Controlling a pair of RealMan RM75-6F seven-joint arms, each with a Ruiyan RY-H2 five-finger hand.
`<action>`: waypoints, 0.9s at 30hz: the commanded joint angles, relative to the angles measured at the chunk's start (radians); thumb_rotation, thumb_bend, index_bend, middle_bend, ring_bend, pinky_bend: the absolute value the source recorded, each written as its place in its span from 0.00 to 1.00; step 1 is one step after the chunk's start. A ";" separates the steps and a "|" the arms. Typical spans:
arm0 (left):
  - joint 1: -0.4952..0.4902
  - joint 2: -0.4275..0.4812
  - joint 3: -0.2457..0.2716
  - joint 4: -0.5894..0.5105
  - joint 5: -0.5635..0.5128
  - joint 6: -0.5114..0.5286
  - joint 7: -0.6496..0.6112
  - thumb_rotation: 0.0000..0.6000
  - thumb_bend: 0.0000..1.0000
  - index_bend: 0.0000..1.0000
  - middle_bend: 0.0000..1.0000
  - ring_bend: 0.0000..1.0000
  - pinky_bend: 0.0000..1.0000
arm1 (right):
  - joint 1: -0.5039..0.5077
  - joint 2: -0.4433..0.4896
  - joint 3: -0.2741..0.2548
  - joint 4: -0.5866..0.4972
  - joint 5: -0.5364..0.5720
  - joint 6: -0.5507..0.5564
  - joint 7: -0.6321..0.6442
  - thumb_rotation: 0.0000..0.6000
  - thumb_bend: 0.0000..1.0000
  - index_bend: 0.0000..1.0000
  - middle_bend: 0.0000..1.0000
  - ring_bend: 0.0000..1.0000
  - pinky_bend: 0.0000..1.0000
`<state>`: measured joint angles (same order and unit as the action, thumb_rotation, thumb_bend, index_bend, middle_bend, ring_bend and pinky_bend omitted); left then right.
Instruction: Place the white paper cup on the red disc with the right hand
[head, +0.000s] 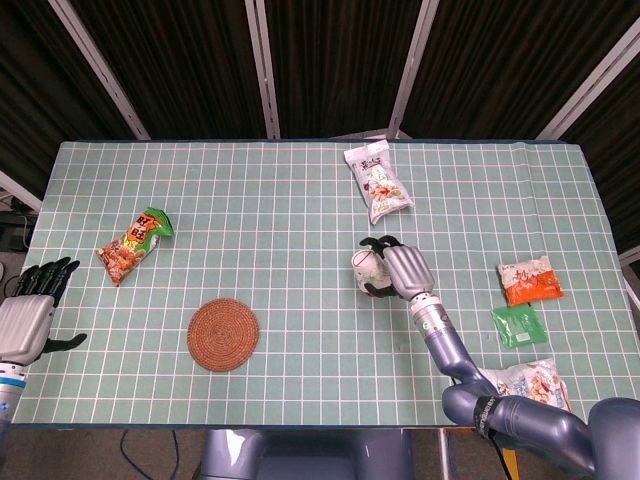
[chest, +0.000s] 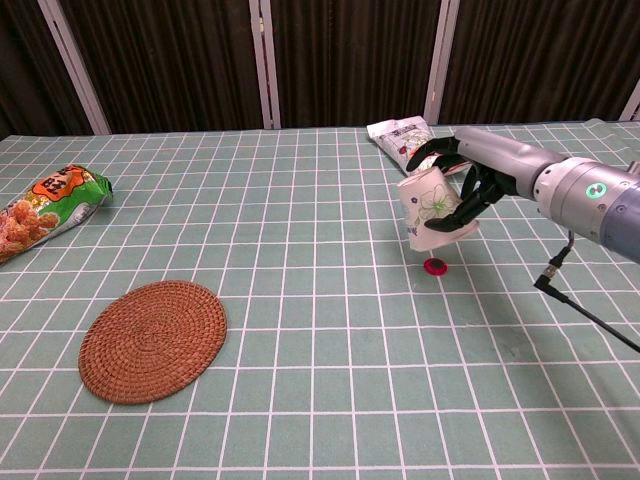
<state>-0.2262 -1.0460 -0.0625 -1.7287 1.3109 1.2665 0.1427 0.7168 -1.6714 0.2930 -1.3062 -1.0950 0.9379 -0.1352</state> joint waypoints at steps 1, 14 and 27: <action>0.000 0.000 0.001 0.000 0.002 0.000 0.000 1.00 0.00 0.00 0.00 0.00 0.00 | 0.008 -0.030 -0.004 0.029 0.005 0.015 -0.020 1.00 0.18 0.23 0.38 0.17 0.38; -0.002 0.000 0.004 0.001 0.002 -0.004 -0.001 1.00 0.00 0.00 0.00 0.00 0.00 | -0.006 -0.057 -0.028 0.057 -0.012 0.037 -0.002 1.00 0.16 0.23 0.34 0.15 0.36; -0.003 0.000 0.006 -0.003 0.000 -0.008 0.002 1.00 0.00 0.00 0.00 0.00 0.00 | -0.040 -0.028 -0.070 0.025 -0.078 0.030 0.101 1.00 0.00 0.00 0.02 0.00 0.25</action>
<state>-0.2292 -1.0459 -0.0568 -1.7315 1.3105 1.2586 0.1453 0.6830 -1.7060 0.2294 -1.2733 -1.1648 0.9640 -0.0413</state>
